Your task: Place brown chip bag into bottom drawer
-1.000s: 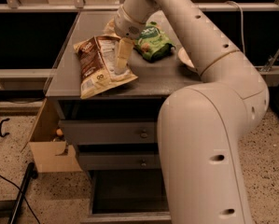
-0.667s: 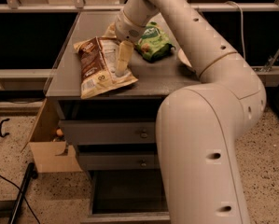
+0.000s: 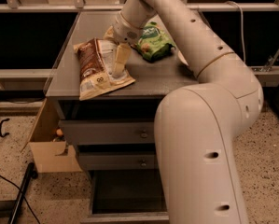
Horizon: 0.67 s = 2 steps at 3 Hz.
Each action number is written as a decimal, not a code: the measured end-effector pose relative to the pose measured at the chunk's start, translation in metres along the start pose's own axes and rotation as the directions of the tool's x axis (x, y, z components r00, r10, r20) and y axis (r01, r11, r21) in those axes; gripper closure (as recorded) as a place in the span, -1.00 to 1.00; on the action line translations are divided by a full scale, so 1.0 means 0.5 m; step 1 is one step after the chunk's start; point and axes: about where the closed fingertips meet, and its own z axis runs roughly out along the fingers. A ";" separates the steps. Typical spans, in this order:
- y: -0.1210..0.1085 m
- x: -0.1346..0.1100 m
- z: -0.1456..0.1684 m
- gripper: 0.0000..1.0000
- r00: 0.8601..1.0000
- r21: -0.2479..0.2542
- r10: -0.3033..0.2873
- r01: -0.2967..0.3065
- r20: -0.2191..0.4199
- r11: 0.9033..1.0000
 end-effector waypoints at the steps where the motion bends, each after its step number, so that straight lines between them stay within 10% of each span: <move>1: 0.000 0.000 0.000 -0.10 1.000 0.000 0.000 0.000 0.000 1.000; 2: 0.000 0.000 0.000 0.52 1.000 0.000 0.000 0.000 0.000 1.000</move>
Offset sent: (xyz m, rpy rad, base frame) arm 0.0000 0.0000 0.0000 0.0000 0.0000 0.0000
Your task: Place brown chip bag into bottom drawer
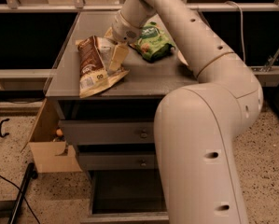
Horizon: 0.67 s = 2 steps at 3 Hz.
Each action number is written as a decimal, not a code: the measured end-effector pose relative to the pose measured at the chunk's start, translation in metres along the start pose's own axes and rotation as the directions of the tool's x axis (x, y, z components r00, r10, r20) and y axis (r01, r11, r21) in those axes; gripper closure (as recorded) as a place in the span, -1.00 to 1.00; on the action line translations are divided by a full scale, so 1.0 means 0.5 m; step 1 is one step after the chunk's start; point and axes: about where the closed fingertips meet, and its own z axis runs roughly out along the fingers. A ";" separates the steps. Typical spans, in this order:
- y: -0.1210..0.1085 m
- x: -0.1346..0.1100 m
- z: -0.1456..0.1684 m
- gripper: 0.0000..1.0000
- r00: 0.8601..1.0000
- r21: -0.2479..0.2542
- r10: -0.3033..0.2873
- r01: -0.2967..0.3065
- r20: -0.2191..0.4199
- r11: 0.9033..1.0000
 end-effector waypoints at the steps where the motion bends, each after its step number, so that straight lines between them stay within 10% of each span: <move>1: 0.000 0.000 0.000 0.96 1.000 0.000 0.000 0.000 0.000 1.000; 2: 0.000 0.000 0.000 1.00 1.000 0.000 0.000 0.000 0.000 1.000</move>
Offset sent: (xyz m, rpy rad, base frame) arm 0.0000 0.0000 0.0000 0.0000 0.0000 0.0000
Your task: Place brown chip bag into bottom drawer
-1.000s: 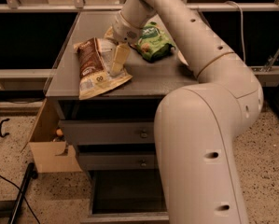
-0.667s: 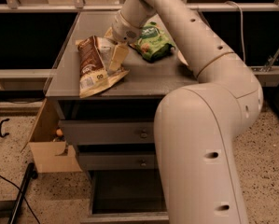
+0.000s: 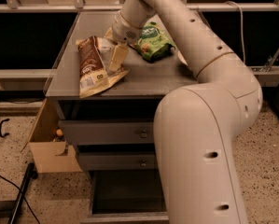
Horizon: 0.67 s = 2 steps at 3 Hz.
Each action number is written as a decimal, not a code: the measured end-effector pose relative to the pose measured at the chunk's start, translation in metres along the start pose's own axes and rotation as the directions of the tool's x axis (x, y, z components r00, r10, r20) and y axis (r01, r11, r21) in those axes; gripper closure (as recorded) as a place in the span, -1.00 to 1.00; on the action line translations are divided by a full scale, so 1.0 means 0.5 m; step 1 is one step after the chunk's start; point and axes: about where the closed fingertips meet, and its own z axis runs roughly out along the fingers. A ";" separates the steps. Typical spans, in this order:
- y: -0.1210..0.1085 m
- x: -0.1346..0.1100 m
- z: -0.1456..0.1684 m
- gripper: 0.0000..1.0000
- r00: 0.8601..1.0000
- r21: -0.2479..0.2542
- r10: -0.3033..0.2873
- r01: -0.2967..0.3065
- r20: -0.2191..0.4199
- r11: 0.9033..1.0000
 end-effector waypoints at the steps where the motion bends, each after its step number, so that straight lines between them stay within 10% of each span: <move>1: -0.001 -0.004 -0.006 1.00 1.000 0.000 0.000 0.000 0.000 1.000; 2: 0.005 -0.039 -0.055 1.00 1.000 0.041 0.004 -0.003 -0.029 0.999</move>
Offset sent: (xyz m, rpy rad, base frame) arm -0.0274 -0.0074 0.0665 -0.0389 -0.0740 -0.0482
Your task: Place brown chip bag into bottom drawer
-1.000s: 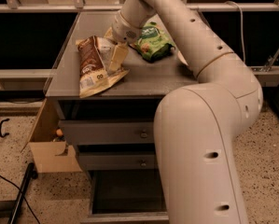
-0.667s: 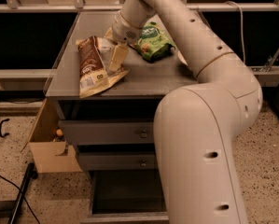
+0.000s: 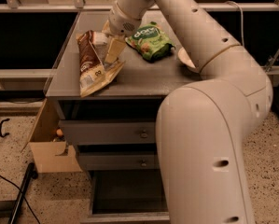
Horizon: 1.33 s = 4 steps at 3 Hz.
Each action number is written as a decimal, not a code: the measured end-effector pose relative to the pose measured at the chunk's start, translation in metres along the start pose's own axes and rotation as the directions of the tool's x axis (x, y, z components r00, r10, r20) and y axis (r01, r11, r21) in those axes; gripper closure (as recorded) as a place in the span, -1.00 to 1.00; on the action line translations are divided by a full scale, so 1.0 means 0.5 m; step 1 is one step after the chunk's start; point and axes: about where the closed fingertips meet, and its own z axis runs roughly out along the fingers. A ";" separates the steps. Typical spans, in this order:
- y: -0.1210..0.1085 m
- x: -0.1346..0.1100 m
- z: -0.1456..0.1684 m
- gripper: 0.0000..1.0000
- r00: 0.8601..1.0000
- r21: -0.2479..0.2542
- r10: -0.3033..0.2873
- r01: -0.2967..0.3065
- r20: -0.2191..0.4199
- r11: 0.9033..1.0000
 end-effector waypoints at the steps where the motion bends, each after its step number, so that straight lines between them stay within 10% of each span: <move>1: 0.010 -0.024 -0.039 1.00 1.000 0.030 0.002 -0.002 -0.016 1.000; 3: 0.082 -0.042 -0.141 1.00 0.997 0.146 0.069 -0.062 -0.045 0.987; 4: 0.118 -0.014 -0.180 1.00 0.989 0.232 0.141 -0.127 -0.043 0.964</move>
Offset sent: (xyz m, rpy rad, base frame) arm -0.0553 -0.0236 0.0716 -0.0239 -0.1065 -0.1107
